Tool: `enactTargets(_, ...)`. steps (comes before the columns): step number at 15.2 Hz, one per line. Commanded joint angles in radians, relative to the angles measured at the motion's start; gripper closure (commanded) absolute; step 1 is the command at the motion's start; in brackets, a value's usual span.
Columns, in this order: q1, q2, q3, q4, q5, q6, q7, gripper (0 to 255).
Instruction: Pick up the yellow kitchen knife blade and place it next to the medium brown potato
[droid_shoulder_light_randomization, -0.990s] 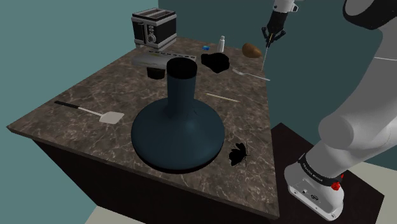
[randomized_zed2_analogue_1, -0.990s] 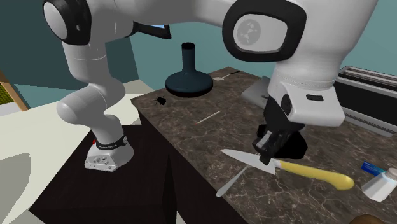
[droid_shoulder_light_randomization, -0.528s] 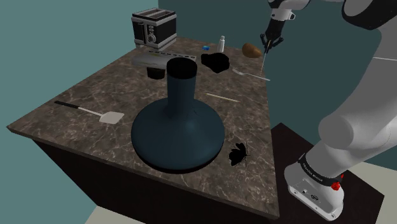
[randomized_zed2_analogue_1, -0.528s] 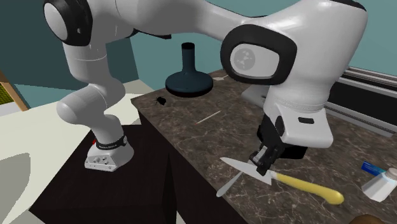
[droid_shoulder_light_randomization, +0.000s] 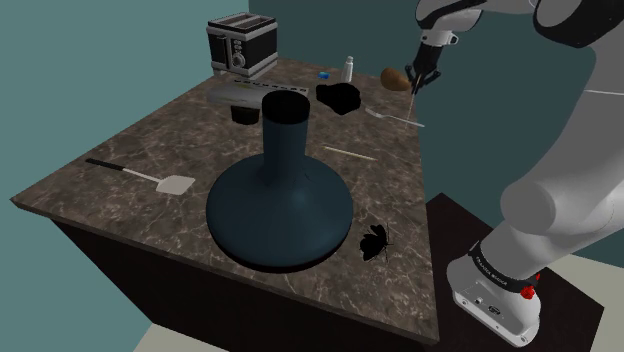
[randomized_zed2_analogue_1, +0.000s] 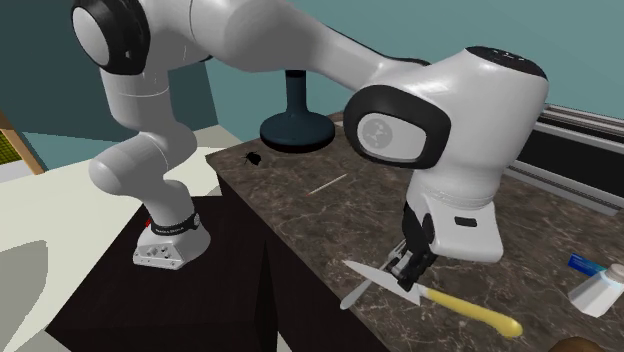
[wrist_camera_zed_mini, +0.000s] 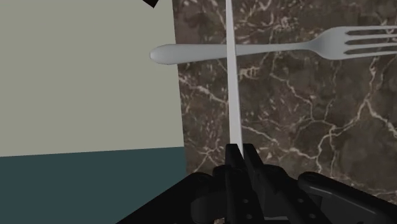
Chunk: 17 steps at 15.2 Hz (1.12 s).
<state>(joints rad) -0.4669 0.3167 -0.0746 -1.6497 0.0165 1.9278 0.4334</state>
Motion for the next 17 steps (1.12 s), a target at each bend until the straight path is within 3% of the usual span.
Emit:
enactTargets(1, 0.001, 0.005, 0.001, -0.022, 0.0, 0.027, 0.001, 255)
enactTargets(14, 0.0, 0.066, 0.003, -0.111, 0.006, 0.177, -0.002, 255)
enactTargets(17, 0.0, 0.067, 0.003, -0.11, 0.006, 0.177, -0.002, 255)
